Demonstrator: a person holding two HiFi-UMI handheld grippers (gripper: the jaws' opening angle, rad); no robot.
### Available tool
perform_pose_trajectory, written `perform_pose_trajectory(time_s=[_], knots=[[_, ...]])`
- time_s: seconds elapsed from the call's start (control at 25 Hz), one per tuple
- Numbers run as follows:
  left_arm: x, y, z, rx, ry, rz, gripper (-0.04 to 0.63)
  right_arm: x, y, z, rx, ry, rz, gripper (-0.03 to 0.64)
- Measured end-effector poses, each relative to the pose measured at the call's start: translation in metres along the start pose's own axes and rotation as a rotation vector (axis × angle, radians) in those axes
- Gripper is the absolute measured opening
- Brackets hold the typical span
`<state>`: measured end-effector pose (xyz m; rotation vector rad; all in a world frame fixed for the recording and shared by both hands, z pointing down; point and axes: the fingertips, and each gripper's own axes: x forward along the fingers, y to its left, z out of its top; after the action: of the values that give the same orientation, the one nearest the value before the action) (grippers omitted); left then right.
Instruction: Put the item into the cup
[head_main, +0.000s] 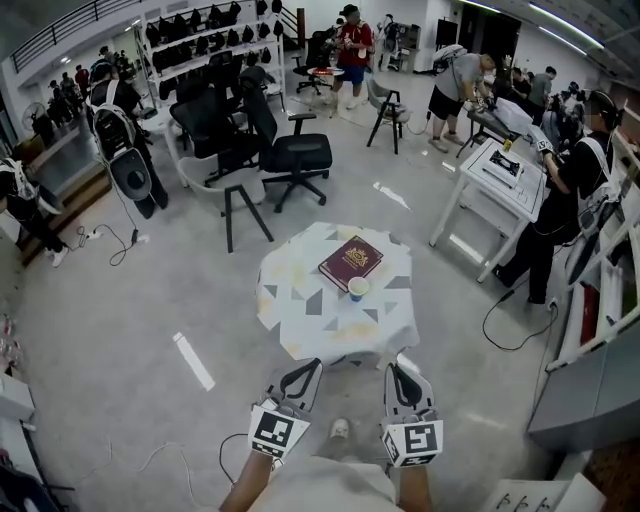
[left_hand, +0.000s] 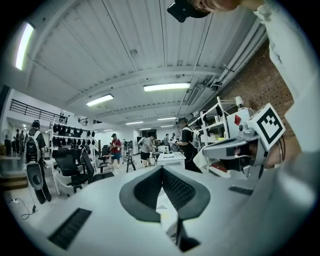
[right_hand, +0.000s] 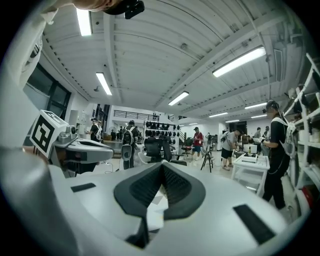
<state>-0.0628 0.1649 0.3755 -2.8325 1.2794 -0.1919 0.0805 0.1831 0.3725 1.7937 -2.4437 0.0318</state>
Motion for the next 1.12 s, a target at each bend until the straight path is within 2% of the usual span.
perform_pose_trajectory(time_s=[0.48, 0.84, 1.12], knots=[[0.057, 0.022, 0.012, 0.019, 0.011, 0.064, 0.014, 0.057, -0.043, 0.006, 0.011, -0.018, 0.061, 0.006], [0.077, 0.031, 0.015, 0.029, 0.021, 0.137, 0.014, 0.083, -0.060, 0.010, 0.017, -0.040, 0.126, 0.006], [0.091, 0.033, 0.015, 0.027, 0.031, 0.152, 0.014, 0.095, -0.070, 0.011, 0.029, -0.046, 0.145, 0.006]])
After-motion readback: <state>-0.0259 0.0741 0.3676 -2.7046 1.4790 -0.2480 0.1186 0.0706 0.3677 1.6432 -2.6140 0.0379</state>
